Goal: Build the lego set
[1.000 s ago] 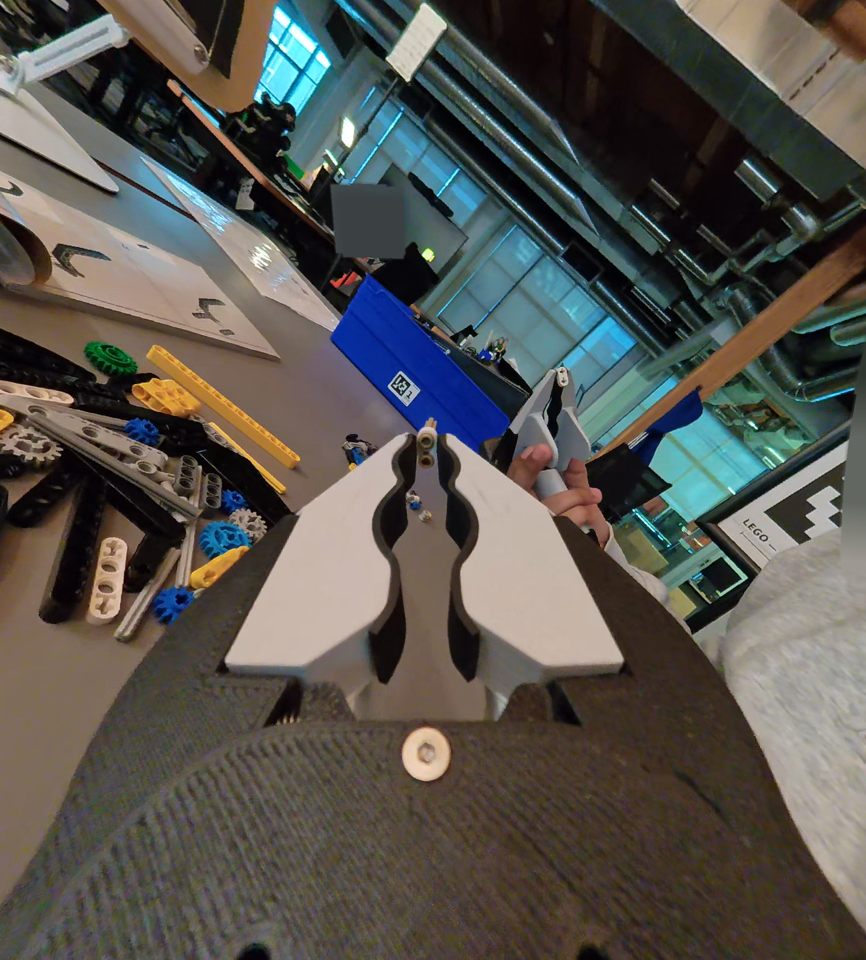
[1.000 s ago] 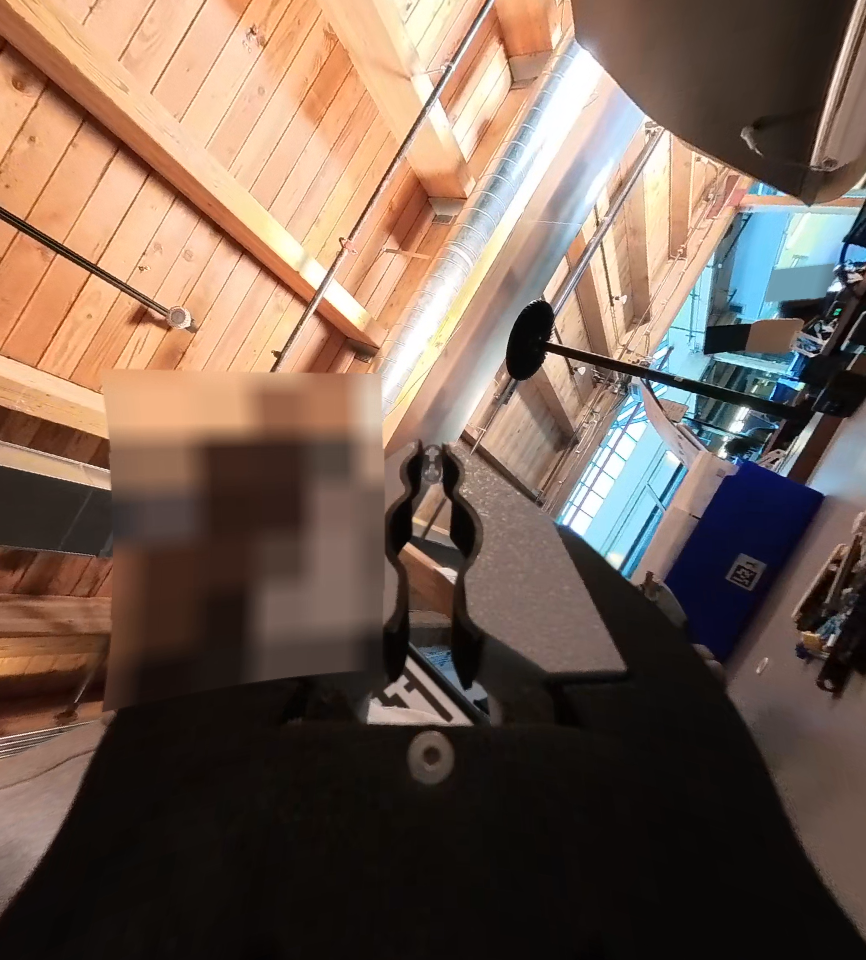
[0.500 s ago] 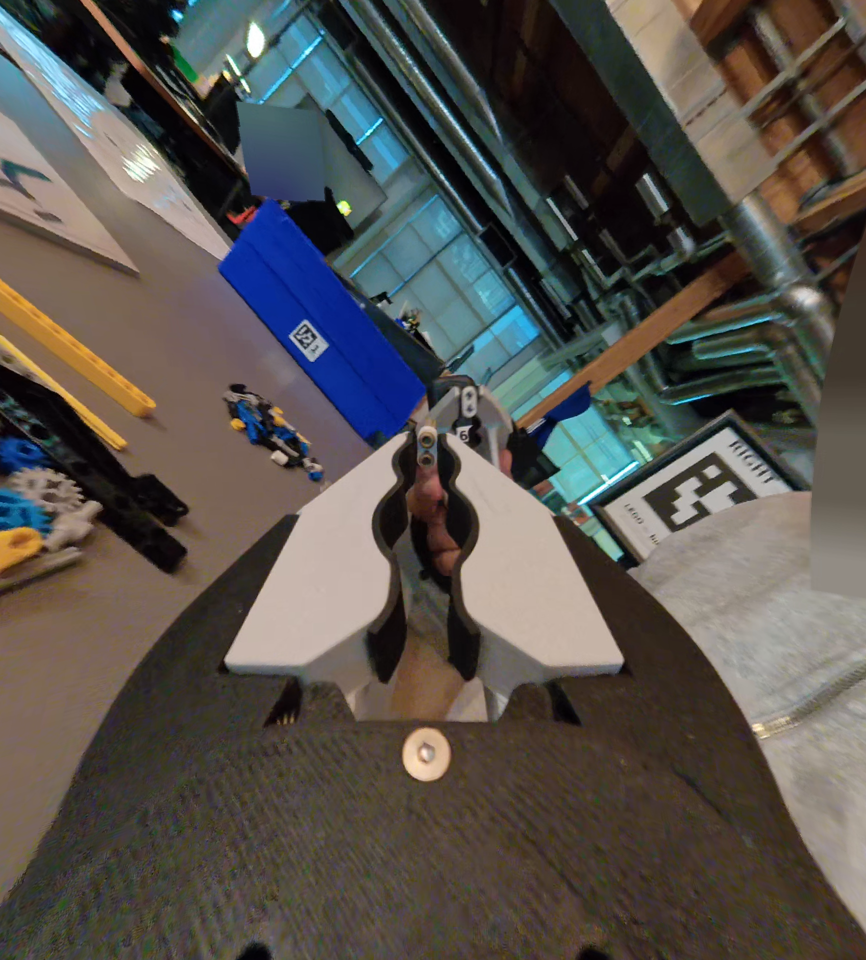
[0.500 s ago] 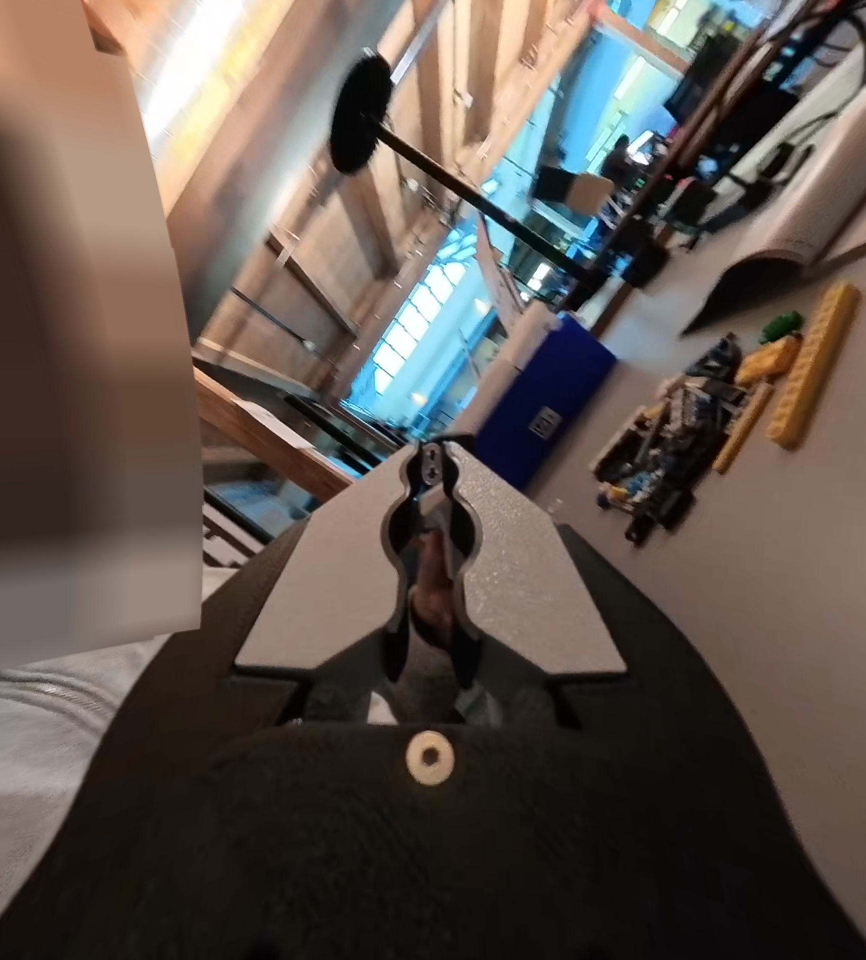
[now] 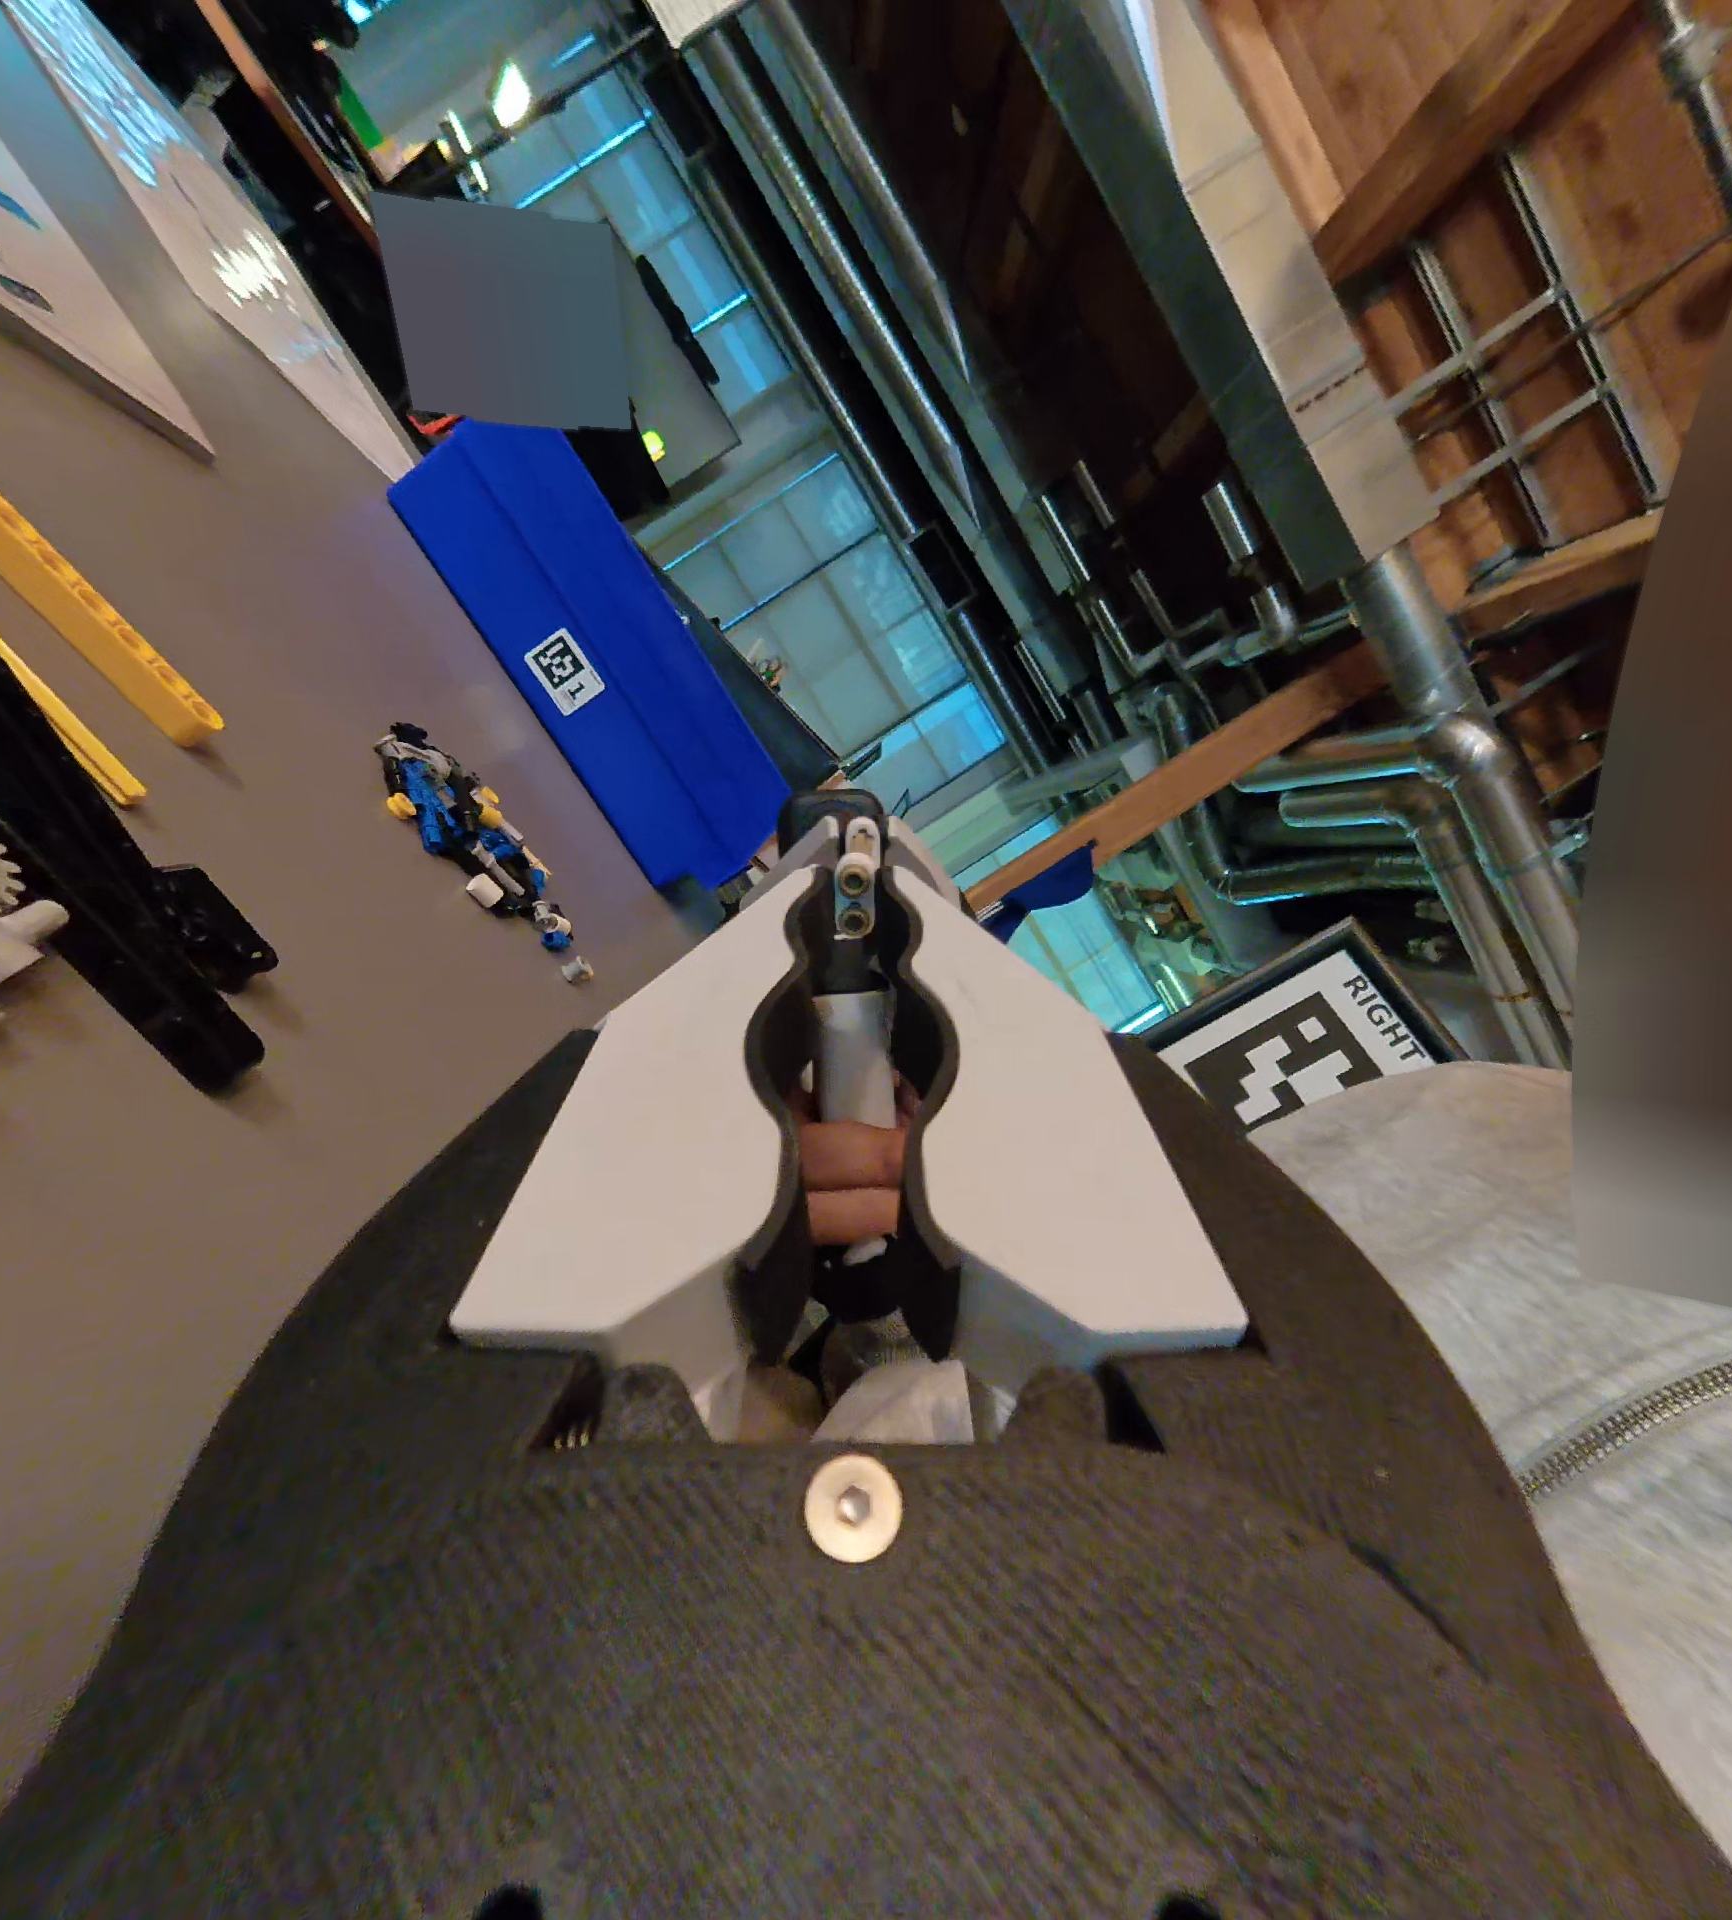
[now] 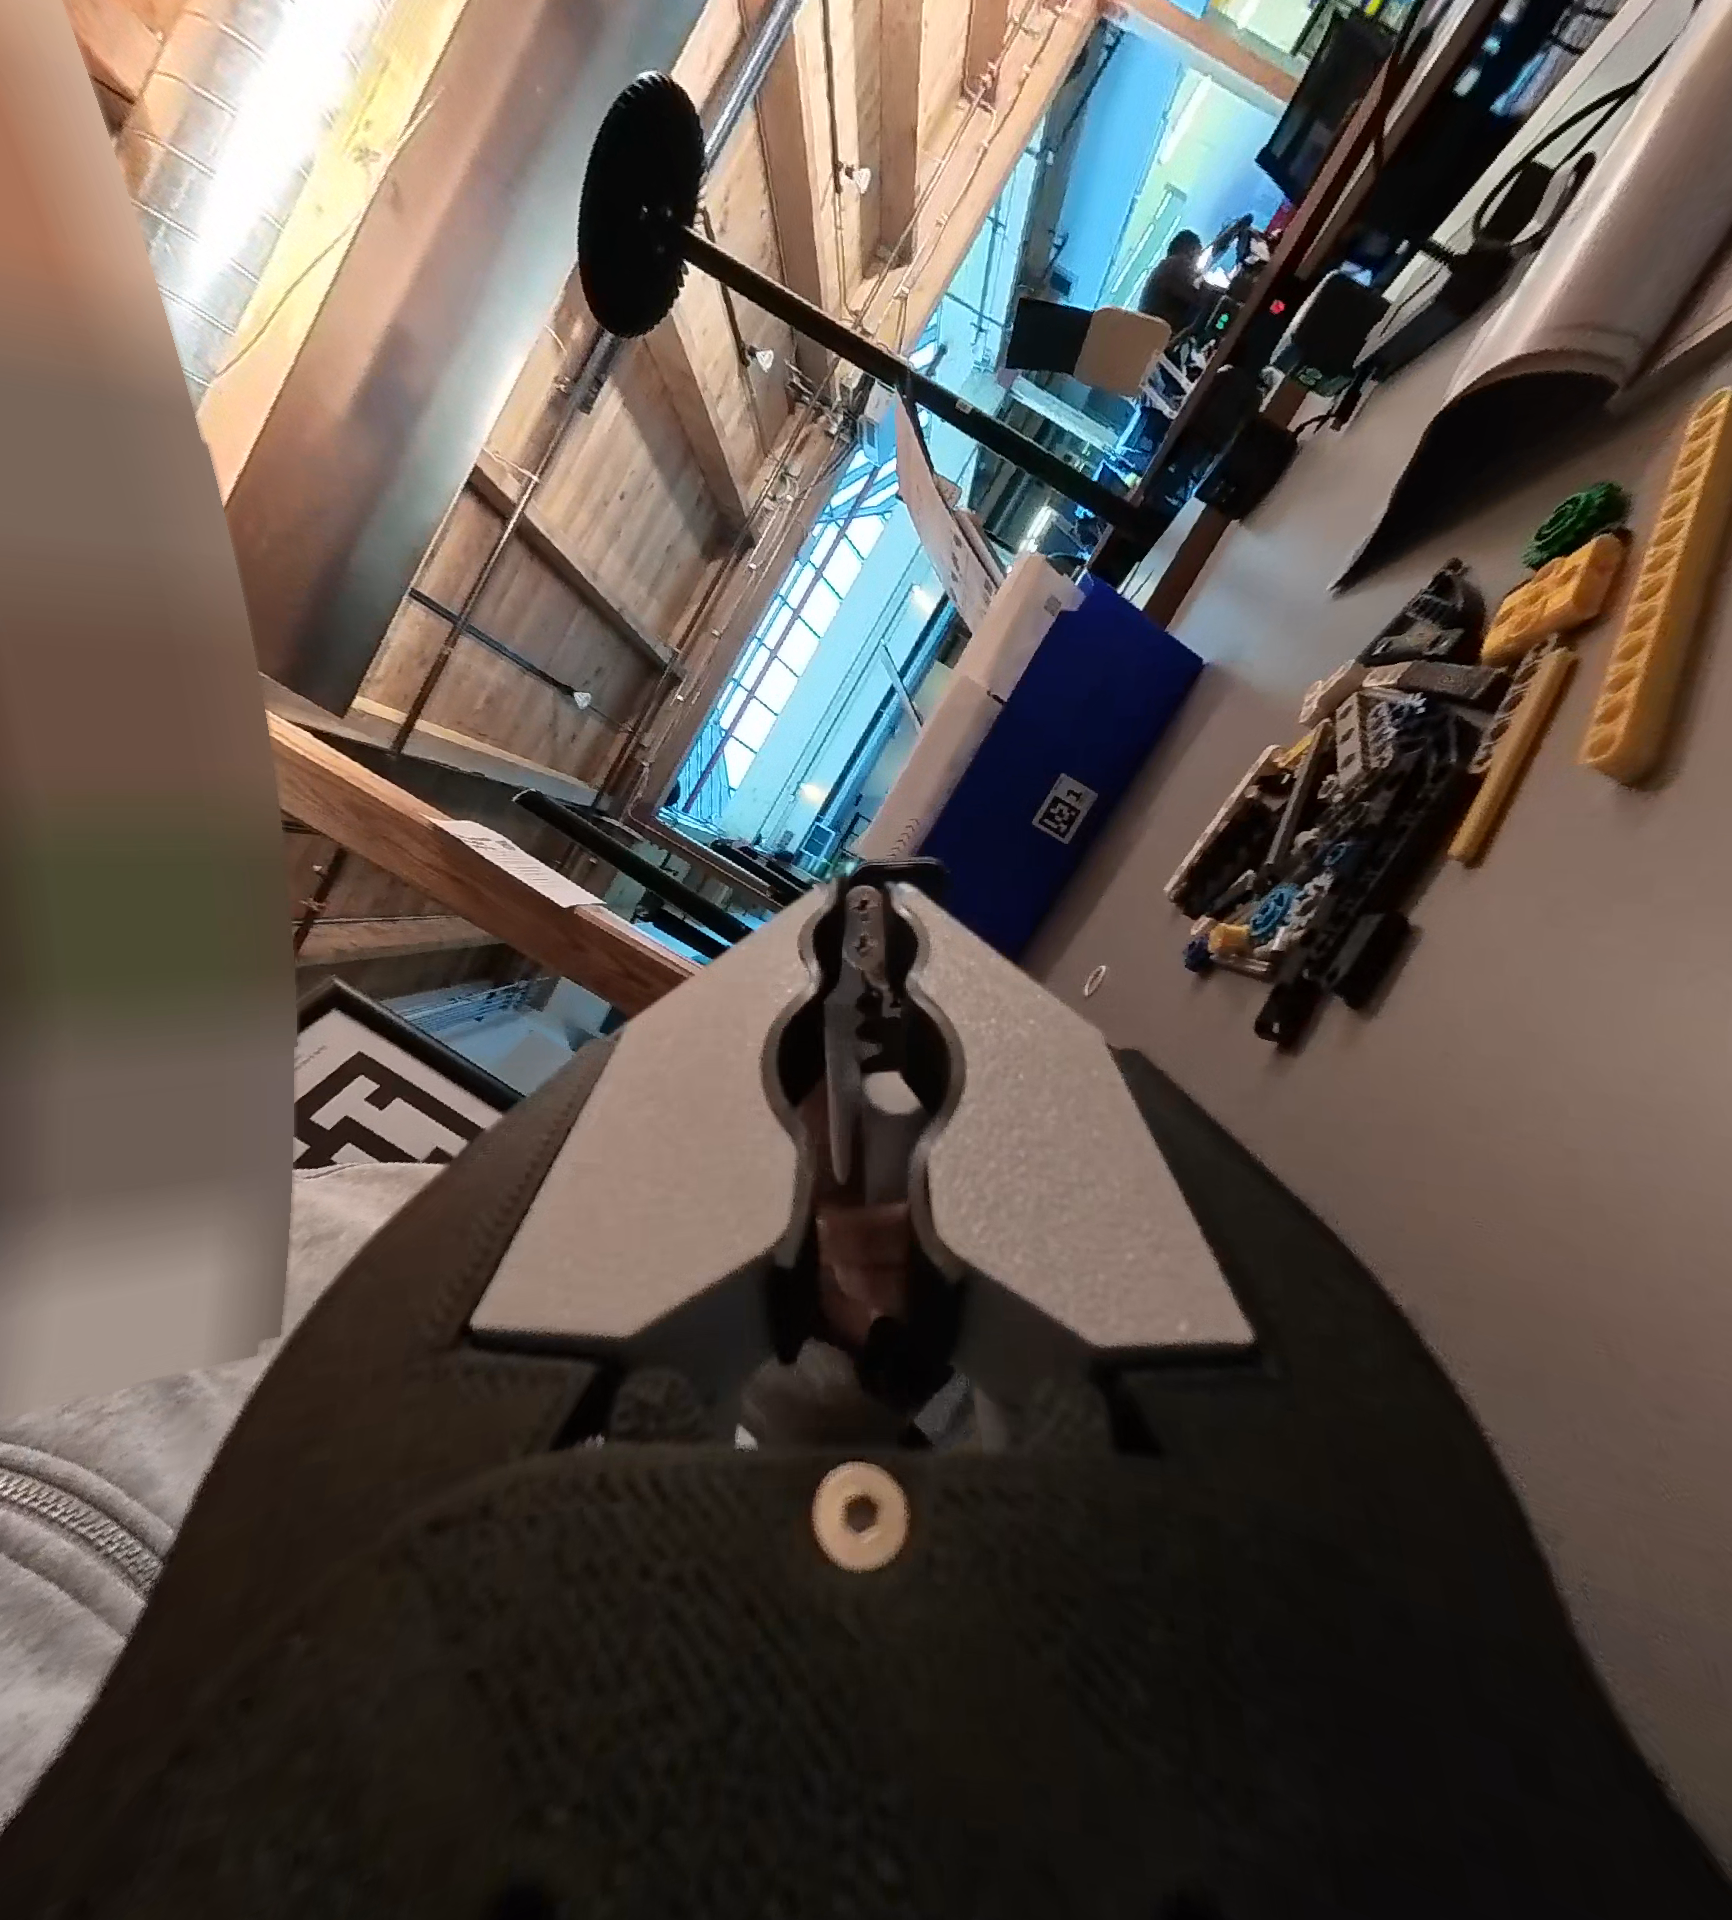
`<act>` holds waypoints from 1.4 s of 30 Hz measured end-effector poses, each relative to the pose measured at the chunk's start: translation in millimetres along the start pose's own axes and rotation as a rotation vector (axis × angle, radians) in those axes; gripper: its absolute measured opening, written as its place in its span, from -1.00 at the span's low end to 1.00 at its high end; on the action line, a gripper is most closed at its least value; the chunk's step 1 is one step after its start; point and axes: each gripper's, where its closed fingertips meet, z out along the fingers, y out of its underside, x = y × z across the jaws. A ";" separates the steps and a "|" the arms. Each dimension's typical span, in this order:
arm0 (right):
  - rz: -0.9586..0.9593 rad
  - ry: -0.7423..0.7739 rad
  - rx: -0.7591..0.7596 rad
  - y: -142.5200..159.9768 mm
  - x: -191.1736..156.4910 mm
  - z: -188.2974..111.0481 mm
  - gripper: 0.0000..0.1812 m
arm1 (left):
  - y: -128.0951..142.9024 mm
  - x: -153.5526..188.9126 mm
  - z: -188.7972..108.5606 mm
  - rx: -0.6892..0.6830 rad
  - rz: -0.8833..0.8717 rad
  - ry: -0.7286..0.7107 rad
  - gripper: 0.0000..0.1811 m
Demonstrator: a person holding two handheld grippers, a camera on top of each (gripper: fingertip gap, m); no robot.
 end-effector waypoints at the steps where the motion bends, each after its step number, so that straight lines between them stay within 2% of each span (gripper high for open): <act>1: 0.002 -0.001 -0.001 0.9 0.3 0.8 -0.95 | 0.8 0.4 0.3 -0.003 0.004 -0.001 -0.92; 33: -0.082 0.031 0.015 7.7 2.7 5.1 -0.96 | 0.0 -1.3 -0.1 0.025 -0.017 -0.012 -0.93; 42: -0.053 0.008 -0.001 8.0 1.6 3.5 -0.94 | -0.8 0.0 -0.8 0.028 -0.027 0.003 -0.93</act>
